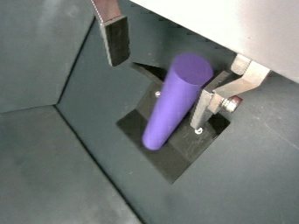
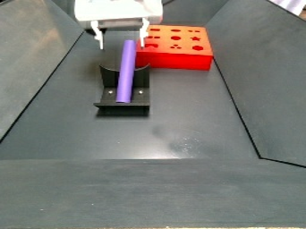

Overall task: Pick up the round object. Move up. Place the round object on the fixture. Regrasp the round object. Move to above the board. Insert the round object.
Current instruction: Regrasp the round object, then move to above the board.

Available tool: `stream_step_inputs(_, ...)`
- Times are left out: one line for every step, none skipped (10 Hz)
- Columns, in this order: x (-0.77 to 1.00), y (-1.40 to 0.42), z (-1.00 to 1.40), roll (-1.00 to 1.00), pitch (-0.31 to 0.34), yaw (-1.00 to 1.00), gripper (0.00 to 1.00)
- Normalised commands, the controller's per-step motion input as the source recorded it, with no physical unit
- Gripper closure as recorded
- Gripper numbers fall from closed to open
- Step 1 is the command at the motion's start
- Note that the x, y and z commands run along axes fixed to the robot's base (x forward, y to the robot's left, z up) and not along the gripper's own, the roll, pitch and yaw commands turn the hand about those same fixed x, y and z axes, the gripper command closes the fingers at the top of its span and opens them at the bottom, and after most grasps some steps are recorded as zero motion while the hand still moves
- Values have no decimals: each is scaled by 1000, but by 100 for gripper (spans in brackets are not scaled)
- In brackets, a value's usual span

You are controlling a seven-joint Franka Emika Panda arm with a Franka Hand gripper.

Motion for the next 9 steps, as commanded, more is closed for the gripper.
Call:
stream_step_inputs(56, 8, -415, 53, -6, -39, 0)
stream_step_inputs(61, 6, -255, 53, 7, -28, 0)
stream_step_inputs(0, 0, 0, 0, 0, 0, 100)
stream_step_inputs(-64, -156, 1000, 214, 119, -467, 100)
stream_step_inputs(-64, -156, 1000, 211, 120, -460, 100)
stream_step_inputs(-74, -138, 1000, 162, 165, -348, 100)
stream_step_inputs(-73, -119, 1000, 93, 227, -264, 100)
stream_step_inputs(-64, -107, 1000, 45, 285, -150, 100)
stream_step_inputs(-61, -106, 1000, 16, 314, -43, 100)
